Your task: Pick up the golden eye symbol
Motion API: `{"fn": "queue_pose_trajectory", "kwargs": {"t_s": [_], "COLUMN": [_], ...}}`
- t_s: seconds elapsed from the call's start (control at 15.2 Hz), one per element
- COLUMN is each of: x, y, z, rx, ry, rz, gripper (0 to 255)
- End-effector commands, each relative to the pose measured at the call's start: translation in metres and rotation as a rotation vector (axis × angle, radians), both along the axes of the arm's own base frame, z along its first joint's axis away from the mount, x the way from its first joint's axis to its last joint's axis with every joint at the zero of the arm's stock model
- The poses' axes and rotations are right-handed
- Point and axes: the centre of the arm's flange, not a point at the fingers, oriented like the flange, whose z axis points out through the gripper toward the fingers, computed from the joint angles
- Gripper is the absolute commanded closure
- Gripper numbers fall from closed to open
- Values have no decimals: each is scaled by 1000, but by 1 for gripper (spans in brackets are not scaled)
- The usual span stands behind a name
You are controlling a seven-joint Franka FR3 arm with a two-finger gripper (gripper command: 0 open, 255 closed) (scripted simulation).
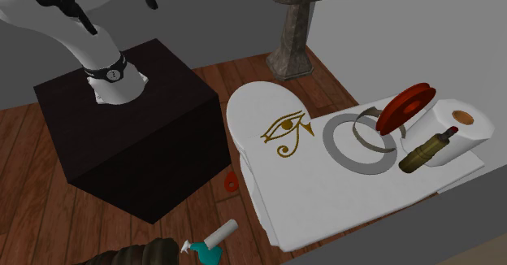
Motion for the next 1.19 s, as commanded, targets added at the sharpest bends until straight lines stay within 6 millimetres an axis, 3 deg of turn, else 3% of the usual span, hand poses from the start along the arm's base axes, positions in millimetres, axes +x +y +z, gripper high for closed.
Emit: {"fn": "queue_pose_trajectory", "kwargs": {"t_s": [0.0,1.12], "x": [21,168], "y": [11,110], "z": [-19,-164], "rx": [-2,-29], "ry": [2,34], "rz": [5,52], "gripper": [0,0]}}
